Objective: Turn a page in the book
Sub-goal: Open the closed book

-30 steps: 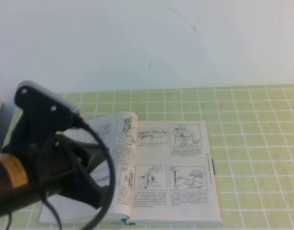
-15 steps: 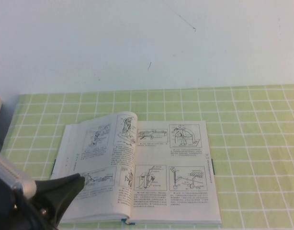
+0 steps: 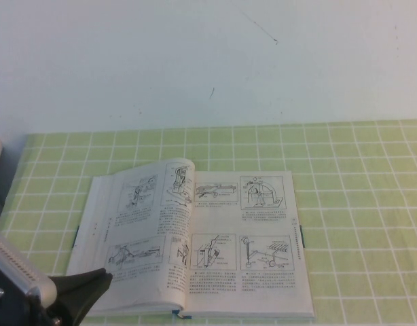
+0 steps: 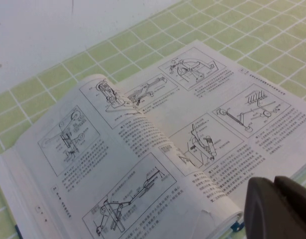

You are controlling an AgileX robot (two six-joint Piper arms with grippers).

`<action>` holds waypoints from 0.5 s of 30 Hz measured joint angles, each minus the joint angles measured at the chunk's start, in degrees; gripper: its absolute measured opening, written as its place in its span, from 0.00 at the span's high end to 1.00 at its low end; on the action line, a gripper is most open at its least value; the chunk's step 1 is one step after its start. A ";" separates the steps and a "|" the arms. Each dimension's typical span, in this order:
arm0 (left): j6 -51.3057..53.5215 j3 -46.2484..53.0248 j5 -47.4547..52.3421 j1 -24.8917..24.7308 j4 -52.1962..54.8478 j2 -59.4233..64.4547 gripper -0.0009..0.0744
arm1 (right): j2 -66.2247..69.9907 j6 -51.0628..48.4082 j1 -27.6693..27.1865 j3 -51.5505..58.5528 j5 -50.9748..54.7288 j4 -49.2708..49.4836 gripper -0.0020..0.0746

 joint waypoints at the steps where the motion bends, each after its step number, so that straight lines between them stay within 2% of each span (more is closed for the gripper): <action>1: 0.00 0.00 -0.13 0.00 0.05 0.00 0.99 | 0.00 0.00 0.00 0.00 0.28 0.00 0.97; 15: 0.05 0.00 -0.24 0.00 0.05 0.00 0.99 | 0.00 0.00 0.00 0.00 0.87 0.00 0.97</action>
